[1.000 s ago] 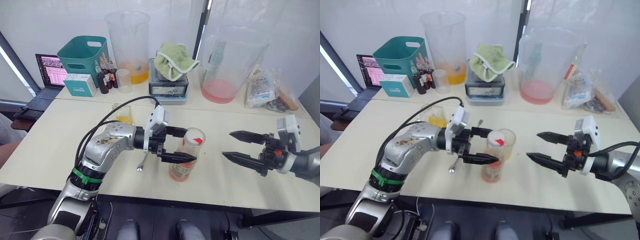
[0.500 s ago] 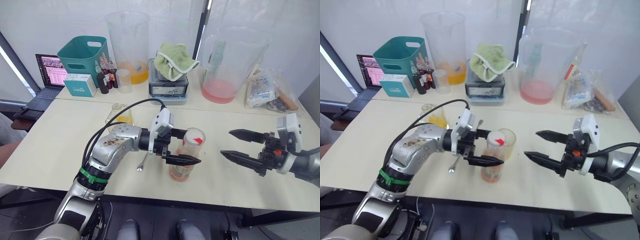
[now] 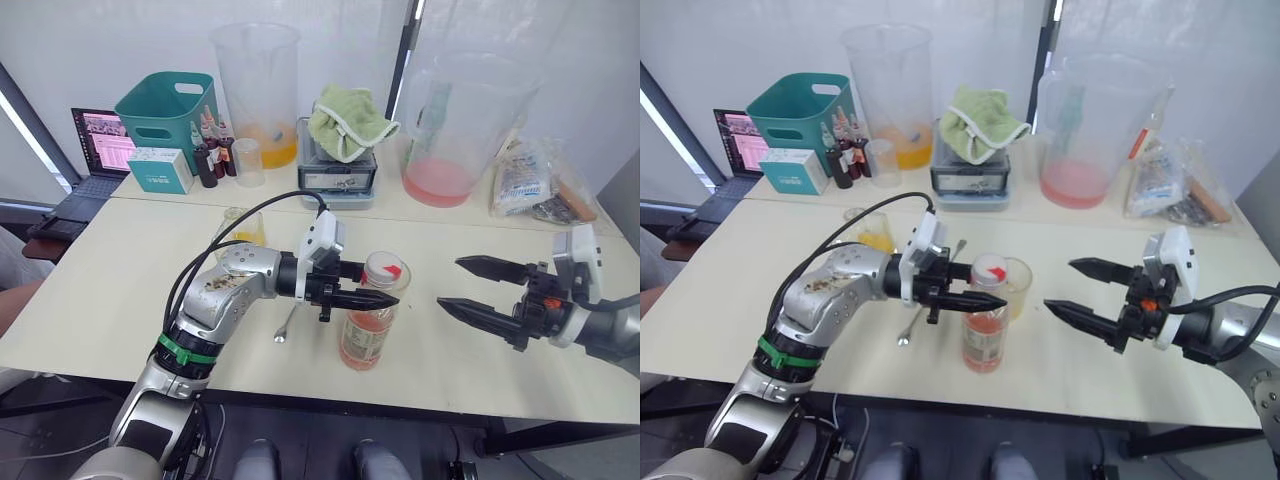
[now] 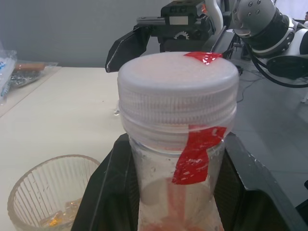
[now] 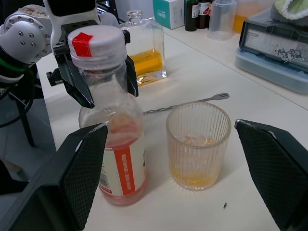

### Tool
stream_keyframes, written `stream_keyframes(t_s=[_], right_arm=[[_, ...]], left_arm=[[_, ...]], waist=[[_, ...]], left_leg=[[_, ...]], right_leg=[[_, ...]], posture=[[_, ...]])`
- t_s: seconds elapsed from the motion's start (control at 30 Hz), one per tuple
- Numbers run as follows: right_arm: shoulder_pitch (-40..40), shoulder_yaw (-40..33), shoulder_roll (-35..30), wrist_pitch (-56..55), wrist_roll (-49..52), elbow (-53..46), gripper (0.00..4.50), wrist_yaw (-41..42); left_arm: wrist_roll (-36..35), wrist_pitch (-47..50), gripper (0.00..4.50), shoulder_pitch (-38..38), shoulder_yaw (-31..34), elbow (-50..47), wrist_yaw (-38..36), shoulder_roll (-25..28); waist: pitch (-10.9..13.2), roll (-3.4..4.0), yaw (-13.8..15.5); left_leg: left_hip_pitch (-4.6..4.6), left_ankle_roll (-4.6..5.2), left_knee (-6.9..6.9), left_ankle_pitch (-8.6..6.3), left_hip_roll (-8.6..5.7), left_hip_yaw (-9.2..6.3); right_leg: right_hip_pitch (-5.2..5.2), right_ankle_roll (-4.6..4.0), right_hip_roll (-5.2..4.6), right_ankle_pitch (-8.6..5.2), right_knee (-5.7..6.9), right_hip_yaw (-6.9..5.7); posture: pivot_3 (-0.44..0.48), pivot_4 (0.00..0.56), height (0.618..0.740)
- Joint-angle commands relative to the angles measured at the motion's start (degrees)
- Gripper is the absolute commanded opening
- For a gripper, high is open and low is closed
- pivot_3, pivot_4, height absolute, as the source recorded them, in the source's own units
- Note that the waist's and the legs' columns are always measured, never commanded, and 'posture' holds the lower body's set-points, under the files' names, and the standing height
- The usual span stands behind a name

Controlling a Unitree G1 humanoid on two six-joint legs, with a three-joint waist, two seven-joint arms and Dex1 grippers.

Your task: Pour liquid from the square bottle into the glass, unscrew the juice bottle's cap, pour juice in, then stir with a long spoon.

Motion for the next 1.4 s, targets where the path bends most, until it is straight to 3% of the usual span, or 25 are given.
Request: stream_keyframes(t_s=[0.03,0.23,0.4,0.9,0.93,1.0,1.2,1.4], right_arm=[[-3.4,0.2,-0.24,2.34,6.66,-5.2,4.5,-4.6],[-12.08,10.0,1.79,6.53,11.72,-9.57,4.5,-16.03],[-13.98,13.91,4.0,6.35,10.33,-9.33,4.5,-20.45],[-13.93,13.05,4.73,5.7,11.34,-10.45,4.5,-22.73],[-13.98,12.9,4.4,5.88,11.65,-10.85,3.98,-23.13],[-14.05,12.67,3.95,6.09,12.44,-11.45,3.74,-23.97],[-13.47,11.77,1.88,6.16,14.88,-13.09,1.78,-26.55],[-13.57,11.82,1.09,5.44,16.23,-13.56,1.76,-28.59]], left_arm=[[1.47,-4.32,1.53,-0.05,-0.71,0.04,-1.57,-0.63],[3.49,-8.66,1.53,0.44,-1.57,1.42,-3.24,-1.07],[3.5,-8.91,1.53,0.55,-1.79,1.28,-3.34,-1.31],[3.59,-8.14,1.53,0.09,-1.92,1.46,-3.21,-1.14],[3.6,-8.05,1.51,0.0,-1.94,1.49,-3.18,-1.16],[3.66,-7.95,1.51,-0.15,-1.97,1.57,-3.1,-1.23],[3.59,-7.54,1.51,-0.12,-1.98,1.25,-3.16,-0.98],[3.6,-7.39,1.51,-0.23,-2.09,1.32,-3.24,-0.87]], waist=[[0.0,0.0,0.01],[0.0,0.0,0.08],[0.0,0.0,0.42],[0.0,0.01,0.35],[0.0,0.01,0.35],[0.0,0.01,0.35],[0.0,0.01,0.32],[0.0,0.01,0.31]], left_leg=[[0.01,0.0,0.0,0.0,0.0,0.0],[0.03,0.0,0.01,0.0,-0.01,-0.03],[-0.06,0.0,0.01,0.0,-0.05,-0.1],[-0.05,0.0,0.01,0.0,-0.04,-0.14],[-0.05,0.0,0.01,0.0,-0.05,-0.14],[-0.06,0.0,0.01,0.01,-0.05,-0.14],[-0.05,0.0,0.01,0.0,-0.04,-0.14],[-0.06,0.0,0.01,0.0,-0.04,-0.15]], right_leg=[[0.01,0.0,0.0,0.0,0.0,0.0],[0.08,0.0,0.0,0.0,-0.03,0.0],[0.08,0.01,-0.01,0.0,-0.11,0.0],[0.08,0.01,0.0,0.0,-0.09,-0.01],[0.08,0.01,0.0,0.0,-0.09,-0.01],[0.08,0.01,0.0,0.0,-0.09,-0.01],[0.08,0.01,0.0,0.0,-0.09,-0.01],[0.08,0.01,0.0,0.0,-0.1,-0.01]], posture=[[0.0,0.15,0.74],[0.0,0.15,0.74],[0.0,0.15,0.74],[0.0,0.15,0.74],[0.0,0.15,0.74],[0.0,0.15,0.74],[0.0,0.15,0.74],[0.0,0.15,0.74]])
